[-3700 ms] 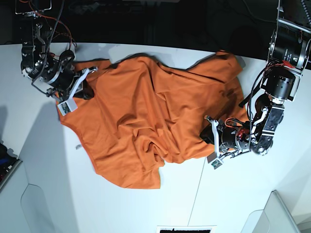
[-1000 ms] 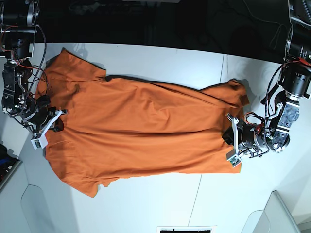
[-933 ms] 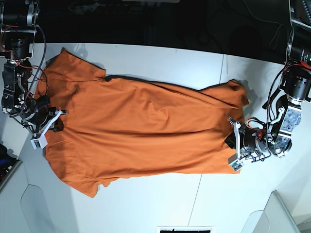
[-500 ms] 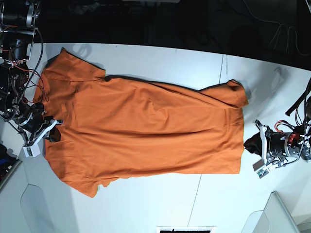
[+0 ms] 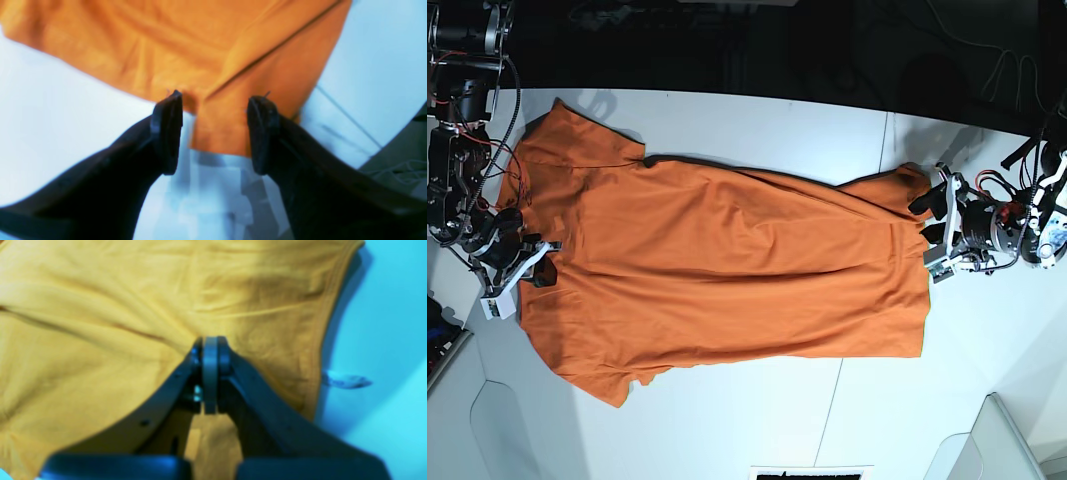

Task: Layout the t-shirt on the table in an organized manner, then fold the t-shirt properly
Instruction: 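Release the shirt and lift both grippers away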

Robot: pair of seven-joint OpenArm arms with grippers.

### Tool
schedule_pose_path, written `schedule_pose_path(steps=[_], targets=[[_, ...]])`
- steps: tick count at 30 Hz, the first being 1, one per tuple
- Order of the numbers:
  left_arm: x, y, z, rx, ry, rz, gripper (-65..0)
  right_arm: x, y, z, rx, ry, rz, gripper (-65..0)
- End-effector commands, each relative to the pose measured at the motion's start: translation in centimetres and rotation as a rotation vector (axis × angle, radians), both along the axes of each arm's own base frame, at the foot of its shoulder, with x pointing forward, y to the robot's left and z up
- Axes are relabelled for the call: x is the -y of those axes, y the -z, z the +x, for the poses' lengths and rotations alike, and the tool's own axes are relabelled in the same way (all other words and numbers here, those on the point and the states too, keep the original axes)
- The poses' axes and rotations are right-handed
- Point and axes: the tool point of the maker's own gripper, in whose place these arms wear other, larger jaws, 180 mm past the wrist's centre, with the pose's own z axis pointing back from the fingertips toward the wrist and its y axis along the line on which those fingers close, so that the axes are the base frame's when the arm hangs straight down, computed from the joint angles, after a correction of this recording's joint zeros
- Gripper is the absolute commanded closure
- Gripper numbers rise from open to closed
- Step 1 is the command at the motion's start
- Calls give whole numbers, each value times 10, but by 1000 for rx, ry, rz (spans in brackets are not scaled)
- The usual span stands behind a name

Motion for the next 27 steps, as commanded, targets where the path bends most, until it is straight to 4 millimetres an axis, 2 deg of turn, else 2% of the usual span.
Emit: schedule_pose_path(steps=[1,3,4,7,8,12,15,18,21,24,27], targets=[[-6,-10,8,38,0,6,-335,4,-23,15,72,2,5,0],[-7,-6,5,48,11,13,-305,3,-23,15,72,2,8,0],[-6,-5,4,52,14,12,-258,3,-23,15,72,1,8,0],[-7,-4,3,49,15,16,-16,3,-23,15,72,2,8,0],[-8,-4,3,49,15,18,0,3,-23,15,72,1,8,0],[-6,-13,0,46,39,33,0,5,-21,14,67,0,-10,0],[10,-27,-10,29,89,19,0,7,-19,14,62,-2,-29,0],[35,-36,-35,-10,168,-14,0,7,-19,13,60,-2,-36,0],[46,-32,-70,-63,239,-14,0,9,-17,13,56,-3,-50,0],[44,-20,-103,-125,279,14,0,14,-15,12,50,-6,-89,0],[35,-7,-120,-159,291,61,0,14,-18,15,71,-4,-89,0]])
